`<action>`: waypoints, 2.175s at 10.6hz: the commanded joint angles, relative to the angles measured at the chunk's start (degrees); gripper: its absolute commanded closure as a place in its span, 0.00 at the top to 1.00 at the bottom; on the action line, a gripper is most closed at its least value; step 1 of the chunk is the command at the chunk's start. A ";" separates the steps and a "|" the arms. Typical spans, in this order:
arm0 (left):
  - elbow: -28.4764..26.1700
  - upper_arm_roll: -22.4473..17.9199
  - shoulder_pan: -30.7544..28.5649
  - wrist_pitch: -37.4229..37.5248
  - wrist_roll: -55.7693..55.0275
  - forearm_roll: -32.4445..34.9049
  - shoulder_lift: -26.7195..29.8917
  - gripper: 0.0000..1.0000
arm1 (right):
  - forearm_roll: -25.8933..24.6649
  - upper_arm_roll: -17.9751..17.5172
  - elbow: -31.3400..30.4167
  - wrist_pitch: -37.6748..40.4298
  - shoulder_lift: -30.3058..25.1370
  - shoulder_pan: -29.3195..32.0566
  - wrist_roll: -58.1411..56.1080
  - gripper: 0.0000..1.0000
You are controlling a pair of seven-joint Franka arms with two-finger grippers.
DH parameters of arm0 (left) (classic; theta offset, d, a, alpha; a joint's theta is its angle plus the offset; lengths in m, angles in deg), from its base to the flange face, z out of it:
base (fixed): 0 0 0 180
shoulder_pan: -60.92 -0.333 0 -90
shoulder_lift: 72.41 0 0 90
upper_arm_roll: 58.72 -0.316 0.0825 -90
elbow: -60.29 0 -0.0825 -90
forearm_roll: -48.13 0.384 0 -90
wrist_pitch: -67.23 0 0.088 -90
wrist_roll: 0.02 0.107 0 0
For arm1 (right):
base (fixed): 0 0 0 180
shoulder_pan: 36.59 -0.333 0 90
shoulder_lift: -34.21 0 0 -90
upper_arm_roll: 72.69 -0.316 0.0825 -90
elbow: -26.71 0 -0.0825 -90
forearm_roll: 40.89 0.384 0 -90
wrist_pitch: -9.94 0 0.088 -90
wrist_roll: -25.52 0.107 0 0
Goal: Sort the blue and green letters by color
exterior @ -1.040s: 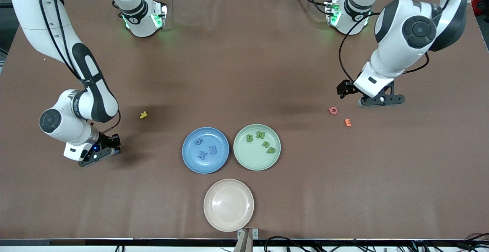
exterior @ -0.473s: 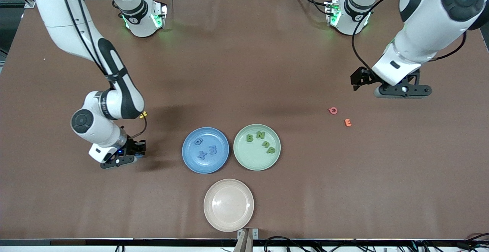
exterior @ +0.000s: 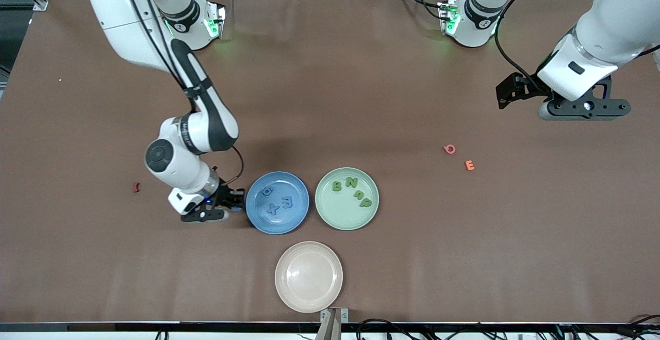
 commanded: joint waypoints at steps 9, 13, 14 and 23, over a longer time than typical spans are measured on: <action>4.06 -3.68 1.08 3.81 1.10 0.94 -0.55 1.00 | -1.87 -2.39 6.32 1.20 2.76 -2.03 3.27 1.00; 4.24 -8.62 5.58 4.07 1.18 3.22 0.85 1.00 | -5.39 -1.08 6.32 6.03 1.09 7.28 -15.87 1.00; 4.24 -8.10 5.40 4.07 1.18 3.83 0.95 1.00 | -6.00 -0.37 6.23 6.74 0.39 9.56 -20.62 1.00; 6.70 -8.89 3.82 2.50 7.16 -1.06 0.07 1.00 | -12.95 2.09 2.45 29.65 -16.02 23.11 -18.94 1.00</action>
